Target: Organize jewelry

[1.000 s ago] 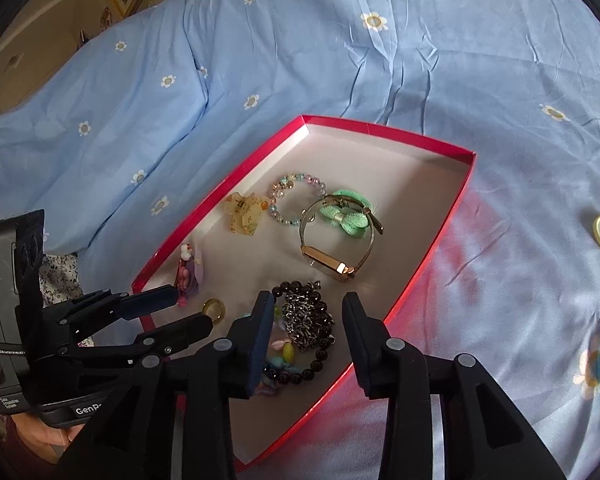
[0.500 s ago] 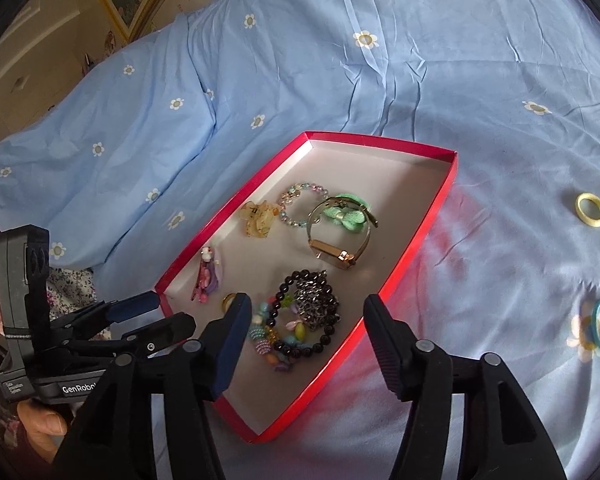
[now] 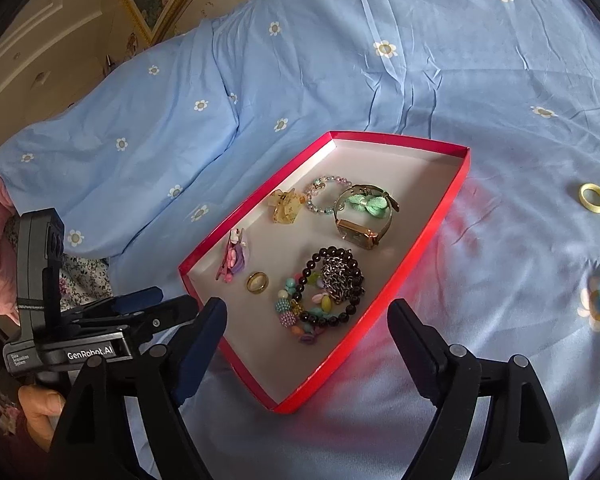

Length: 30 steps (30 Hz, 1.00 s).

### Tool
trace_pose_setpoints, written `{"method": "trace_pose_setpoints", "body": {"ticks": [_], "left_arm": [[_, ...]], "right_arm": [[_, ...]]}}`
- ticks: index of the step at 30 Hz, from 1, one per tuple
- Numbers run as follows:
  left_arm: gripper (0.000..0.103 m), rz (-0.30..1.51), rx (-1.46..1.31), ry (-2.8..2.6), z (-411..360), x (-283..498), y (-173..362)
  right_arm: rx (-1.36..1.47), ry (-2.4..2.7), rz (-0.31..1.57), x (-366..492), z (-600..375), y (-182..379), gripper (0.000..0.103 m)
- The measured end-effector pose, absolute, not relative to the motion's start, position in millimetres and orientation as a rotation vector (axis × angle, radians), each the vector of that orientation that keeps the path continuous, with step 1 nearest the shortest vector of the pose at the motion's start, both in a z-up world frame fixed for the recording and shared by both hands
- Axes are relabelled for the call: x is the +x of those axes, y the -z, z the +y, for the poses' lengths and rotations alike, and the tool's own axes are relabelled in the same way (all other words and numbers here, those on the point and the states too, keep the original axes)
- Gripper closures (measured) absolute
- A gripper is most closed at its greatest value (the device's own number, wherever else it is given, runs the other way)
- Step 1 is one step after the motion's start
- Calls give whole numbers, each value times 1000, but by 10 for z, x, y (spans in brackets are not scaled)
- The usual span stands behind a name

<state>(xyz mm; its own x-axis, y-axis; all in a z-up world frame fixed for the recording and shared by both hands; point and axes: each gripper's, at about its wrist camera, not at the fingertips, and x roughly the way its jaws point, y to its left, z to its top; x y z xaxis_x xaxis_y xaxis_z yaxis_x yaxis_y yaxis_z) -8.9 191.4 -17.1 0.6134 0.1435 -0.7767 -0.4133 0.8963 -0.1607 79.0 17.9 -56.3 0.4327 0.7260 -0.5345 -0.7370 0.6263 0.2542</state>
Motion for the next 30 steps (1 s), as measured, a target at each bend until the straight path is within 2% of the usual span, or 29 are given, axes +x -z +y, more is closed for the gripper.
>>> {"method": "trace_pose_setpoints", "body": {"ticks": [7, 13, 15, 16, 18, 21, 30], "left_arm": [[10, 819, -325, -329, 1849, -241, 84], [8, 748, -271, -321, 1726, -323, -213], [0, 713, -242, -333, 1678, -351, -311], [0, 688, -224, -348, 1652, -371, -341], [0, 668, -190, -377, 1620, -384, -335], [0, 683, -171, -394, 1617, -358, -236], [0, 720, -131, -428, 1568, -385, 34]], "right_arm": [[-39, -872, 617, 674, 71, 518, 17], [-120, -870, 537, 500, 9, 194, 15], [-158, -859, 471, 394, -12, 5, 5], [-166, -856, 442, 358, -28, -45, 1], [-180, -848, 365, 256, -66, -131, 0], [-196, -831, 324, 199, -71, -72, 0], [-146, -819, 466, 359, -33, 460, 0]]}}
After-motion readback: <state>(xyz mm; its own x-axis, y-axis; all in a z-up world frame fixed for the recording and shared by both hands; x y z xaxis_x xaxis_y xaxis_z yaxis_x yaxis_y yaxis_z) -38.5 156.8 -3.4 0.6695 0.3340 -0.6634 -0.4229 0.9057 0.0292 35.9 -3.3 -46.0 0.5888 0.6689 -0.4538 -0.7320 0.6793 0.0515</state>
